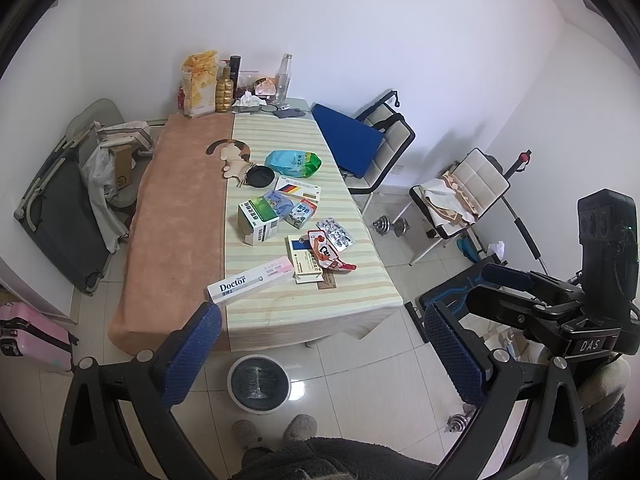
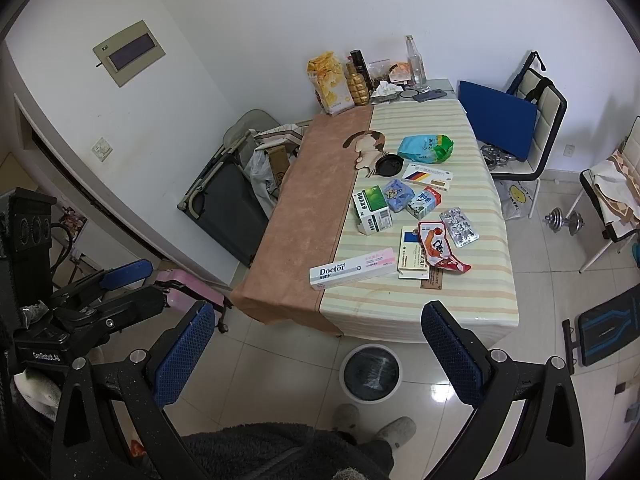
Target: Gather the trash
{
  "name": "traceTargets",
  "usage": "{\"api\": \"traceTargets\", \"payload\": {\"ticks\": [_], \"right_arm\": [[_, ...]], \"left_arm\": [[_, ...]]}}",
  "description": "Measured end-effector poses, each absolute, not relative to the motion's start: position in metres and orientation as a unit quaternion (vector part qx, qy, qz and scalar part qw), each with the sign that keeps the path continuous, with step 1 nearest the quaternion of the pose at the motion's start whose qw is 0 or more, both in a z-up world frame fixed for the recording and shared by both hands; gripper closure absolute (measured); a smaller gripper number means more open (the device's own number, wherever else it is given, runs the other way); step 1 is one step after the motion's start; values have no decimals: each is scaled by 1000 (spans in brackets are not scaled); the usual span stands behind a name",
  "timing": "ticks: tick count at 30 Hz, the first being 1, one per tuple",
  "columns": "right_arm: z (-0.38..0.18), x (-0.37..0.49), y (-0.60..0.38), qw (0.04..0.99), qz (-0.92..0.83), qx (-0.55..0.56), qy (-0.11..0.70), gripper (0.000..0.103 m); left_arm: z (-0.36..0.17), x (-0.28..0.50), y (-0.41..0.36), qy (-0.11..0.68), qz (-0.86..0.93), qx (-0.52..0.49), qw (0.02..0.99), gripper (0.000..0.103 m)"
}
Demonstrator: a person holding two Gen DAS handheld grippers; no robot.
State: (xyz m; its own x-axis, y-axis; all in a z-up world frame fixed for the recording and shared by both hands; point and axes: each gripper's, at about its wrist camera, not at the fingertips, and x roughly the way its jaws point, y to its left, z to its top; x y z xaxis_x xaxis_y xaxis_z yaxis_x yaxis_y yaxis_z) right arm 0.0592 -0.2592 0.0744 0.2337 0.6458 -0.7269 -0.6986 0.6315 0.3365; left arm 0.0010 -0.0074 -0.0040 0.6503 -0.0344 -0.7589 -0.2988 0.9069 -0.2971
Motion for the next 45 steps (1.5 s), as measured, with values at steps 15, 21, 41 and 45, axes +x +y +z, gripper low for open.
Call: {"api": "traceTargets", "payload": {"ticks": [15,21,41,45], "right_arm": [[74,64,-255,798,401,-13,449,0],[36,94,-241,831,282,-28,478,0],[-228,325,-207,730,170,-64,659,0],[-256,357,-193,709,183,-93,675,0]], "left_arm": [[-16,24,-1,425,162,-128,881,0],[-96,79,19,483,206,-24,851,0],[-367,262,39,716,64,96,689,21],[-370,261,36,727,58,86,678,42]]}}
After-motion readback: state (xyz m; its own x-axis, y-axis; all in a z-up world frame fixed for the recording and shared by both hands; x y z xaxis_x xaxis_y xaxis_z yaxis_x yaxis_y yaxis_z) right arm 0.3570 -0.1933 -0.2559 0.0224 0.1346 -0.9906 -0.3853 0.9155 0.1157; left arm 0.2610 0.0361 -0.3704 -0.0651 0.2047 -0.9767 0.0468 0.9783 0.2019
